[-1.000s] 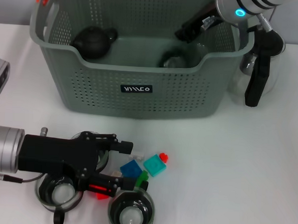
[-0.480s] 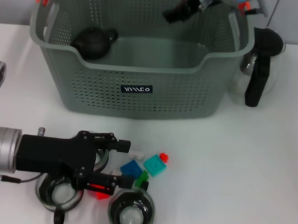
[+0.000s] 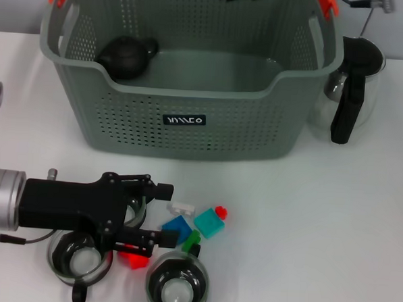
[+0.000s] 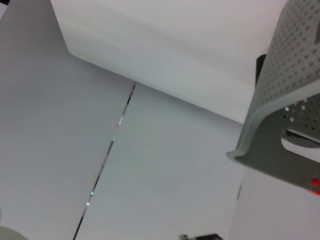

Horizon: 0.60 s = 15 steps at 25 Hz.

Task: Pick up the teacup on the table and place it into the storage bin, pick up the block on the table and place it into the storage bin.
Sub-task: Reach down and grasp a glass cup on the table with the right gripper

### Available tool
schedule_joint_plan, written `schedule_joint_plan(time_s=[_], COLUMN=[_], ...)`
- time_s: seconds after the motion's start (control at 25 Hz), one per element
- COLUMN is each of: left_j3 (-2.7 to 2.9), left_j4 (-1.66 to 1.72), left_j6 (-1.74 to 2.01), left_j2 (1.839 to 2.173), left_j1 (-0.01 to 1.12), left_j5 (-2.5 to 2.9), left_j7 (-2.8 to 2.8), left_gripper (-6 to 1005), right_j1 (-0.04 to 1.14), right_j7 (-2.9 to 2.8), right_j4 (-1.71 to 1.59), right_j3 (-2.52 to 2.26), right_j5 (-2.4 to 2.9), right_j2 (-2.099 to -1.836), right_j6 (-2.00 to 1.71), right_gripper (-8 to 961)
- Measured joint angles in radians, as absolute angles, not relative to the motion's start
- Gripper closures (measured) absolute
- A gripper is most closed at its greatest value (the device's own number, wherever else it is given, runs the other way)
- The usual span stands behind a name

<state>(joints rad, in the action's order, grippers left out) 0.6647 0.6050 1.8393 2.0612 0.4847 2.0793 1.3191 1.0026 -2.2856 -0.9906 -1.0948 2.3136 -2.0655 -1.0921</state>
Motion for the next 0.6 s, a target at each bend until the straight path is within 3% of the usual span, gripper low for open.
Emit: schedule_joint_plan(time_s=[0.36,0.6], left_j3=[0.656,0.656], left_j4=[0.611,0.614], left_j6=[1.843,1.847], left_j2=[2.059,2.054], left_j1=[0.474,0.472], left_j5=[2.086,2.11], left_j7=[1.321,1.327], left_gripper=[124,124], right_j1=[0.919,0.909], right_j7=[-2.217,-2.133], right_j4=[-1.155,-1.16], right_j3=[-1.019,-1.103], right_j5=[2.188,2.212], right_j2=[-2.019,-2.035], right_j6=[-1.617,-1.824], right_gripper=[307,310])
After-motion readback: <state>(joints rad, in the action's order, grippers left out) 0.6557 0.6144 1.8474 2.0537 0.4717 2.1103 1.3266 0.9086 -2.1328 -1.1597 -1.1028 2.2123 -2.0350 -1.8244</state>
